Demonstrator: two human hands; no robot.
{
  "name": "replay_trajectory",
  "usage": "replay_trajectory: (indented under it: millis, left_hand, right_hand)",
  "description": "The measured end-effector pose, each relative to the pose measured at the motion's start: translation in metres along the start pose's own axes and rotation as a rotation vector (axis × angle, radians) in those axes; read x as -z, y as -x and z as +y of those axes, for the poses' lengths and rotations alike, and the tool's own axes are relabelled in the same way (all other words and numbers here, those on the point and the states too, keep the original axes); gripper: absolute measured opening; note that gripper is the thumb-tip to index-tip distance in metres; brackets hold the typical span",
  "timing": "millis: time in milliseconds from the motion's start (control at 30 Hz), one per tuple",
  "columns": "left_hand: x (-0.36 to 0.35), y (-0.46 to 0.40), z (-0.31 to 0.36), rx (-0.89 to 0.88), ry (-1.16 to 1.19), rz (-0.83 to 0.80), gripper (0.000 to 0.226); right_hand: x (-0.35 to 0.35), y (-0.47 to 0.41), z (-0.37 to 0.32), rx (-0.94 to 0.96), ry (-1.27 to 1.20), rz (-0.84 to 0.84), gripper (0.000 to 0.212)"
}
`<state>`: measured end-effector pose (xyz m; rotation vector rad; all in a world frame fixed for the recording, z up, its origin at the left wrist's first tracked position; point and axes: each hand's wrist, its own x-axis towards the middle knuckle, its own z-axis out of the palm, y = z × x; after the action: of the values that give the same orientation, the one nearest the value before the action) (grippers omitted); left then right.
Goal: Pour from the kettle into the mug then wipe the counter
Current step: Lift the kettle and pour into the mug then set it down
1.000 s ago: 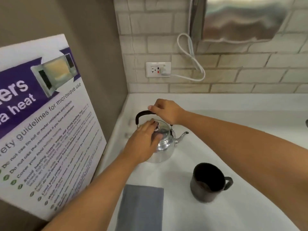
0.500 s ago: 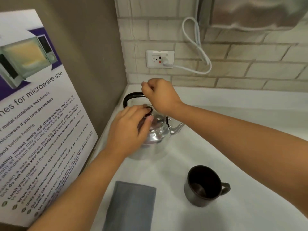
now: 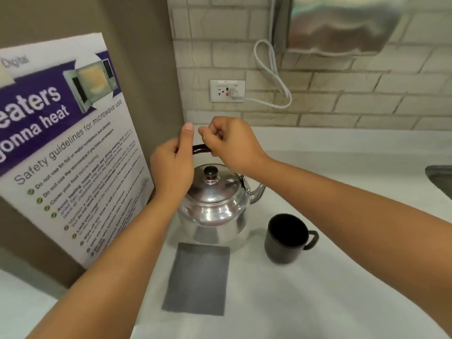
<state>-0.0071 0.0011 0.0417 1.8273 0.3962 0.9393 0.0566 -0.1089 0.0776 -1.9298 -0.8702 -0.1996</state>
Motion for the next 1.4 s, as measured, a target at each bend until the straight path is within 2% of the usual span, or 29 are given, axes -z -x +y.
replay_trajectory:
  millis: [133,267,333,500,667,833,1033,1400]
  left_hand:
    - [0.007,0.012,0.006,0.123,0.115,0.024,0.056]
    - [0.014,0.027,0.003,0.138,0.111,-0.007,0.051]
    - [0.016,0.033,0.002,0.132,0.113,-0.033,0.049]
    - [0.017,0.043,0.009,0.089,0.097,-0.038,0.047]
    - [0.010,0.043,0.026,0.092,0.053,-0.023,0.048]
    - [0.001,0.039,0.037,0.074,-0.001,-0.022,0.044]
    - [-0.010,0.039,0.043,-0.009,-0.109,-0.043,0.036]
    - [-0.030,0.042,0.067,-0.093,-0.220,-0.154,0.033]
  right_hand:
    - [0.005,0.027,-0.010,-0.033,-0.045,-0.045,0.032]
    - [0.031,0.063,-0.002,-0.099,-0.152,-0.030,0.023]
    - [0.050,0.088,0.014,-0.167,-0.133,0.053,0.020]
    - [0.080,0.166,0.076,-0.445,0.046,0.205,0.028]
    - [0.072,0.211,0.122,-0.589,0.010,0.166,0.034]
    - [0.068,0.215,0.140,-0.576,0.016,0.058,0.038]
    - [0.074,0.212,0.148,-0.475,0.093,-0.063,0.038]
    - [0.079,0.209,0.151,-0.475,0.123,-0.115,0.039]
